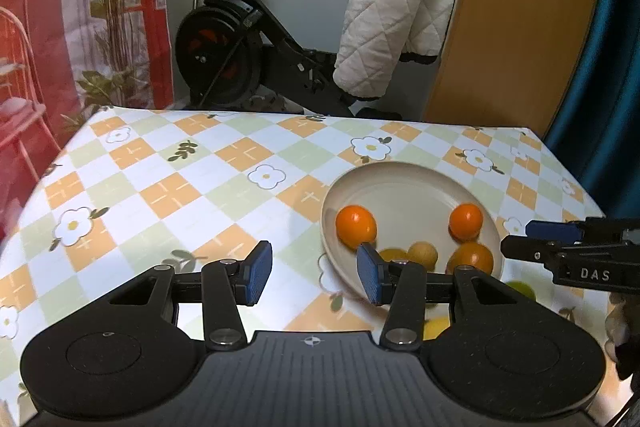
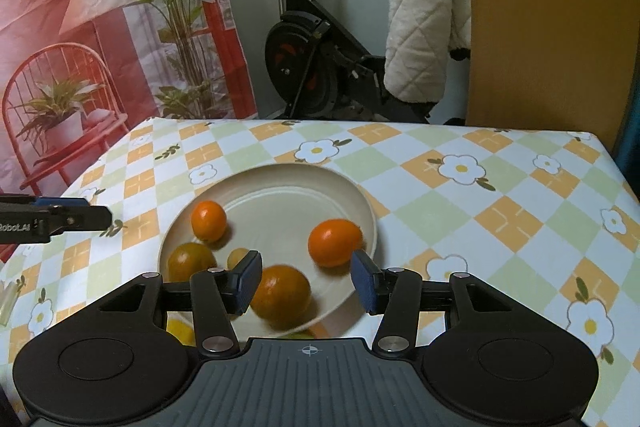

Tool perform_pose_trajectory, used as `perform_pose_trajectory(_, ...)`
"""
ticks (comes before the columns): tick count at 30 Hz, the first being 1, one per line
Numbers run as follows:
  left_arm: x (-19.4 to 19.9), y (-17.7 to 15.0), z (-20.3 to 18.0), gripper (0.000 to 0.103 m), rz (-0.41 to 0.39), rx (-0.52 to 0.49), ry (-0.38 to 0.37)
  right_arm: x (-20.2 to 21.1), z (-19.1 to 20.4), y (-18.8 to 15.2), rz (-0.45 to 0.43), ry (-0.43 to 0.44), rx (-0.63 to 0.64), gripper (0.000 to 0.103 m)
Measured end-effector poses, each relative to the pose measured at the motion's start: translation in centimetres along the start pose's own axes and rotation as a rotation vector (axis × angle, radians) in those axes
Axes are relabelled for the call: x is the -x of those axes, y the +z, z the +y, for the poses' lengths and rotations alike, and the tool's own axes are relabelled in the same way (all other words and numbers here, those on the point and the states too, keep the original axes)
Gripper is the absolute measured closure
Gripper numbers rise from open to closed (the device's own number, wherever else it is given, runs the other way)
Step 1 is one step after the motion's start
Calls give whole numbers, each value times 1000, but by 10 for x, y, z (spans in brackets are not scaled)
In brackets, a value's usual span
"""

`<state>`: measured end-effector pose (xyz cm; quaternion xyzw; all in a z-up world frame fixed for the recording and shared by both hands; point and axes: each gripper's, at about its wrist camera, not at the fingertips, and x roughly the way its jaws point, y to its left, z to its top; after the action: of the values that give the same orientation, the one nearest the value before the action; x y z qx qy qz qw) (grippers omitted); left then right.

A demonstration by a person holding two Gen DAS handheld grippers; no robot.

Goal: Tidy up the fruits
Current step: 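Move the left tool to a green lime while the right tool approaches a green apple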

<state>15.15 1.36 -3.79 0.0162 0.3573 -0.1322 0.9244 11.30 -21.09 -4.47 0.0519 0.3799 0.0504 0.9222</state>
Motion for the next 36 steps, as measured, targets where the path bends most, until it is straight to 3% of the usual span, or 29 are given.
perform_pose_trajectory(13,11,-26,-1,54,31,38,3,4,6,-32,60,-16,-10,56)
perform_pose_trajectory(17,12,-33,-3,60,36,44,0,5,4,-37,75,-4,-27,56)
perform_pose_trajectory(23,15,-42,-8,60,5,33,-2,3,3,-42,87,-6,-32,56)
perform_pose_trajectory(36,5,-59,-17,59,77,22,-97,-7,1,-46,110,-9,-59,56)
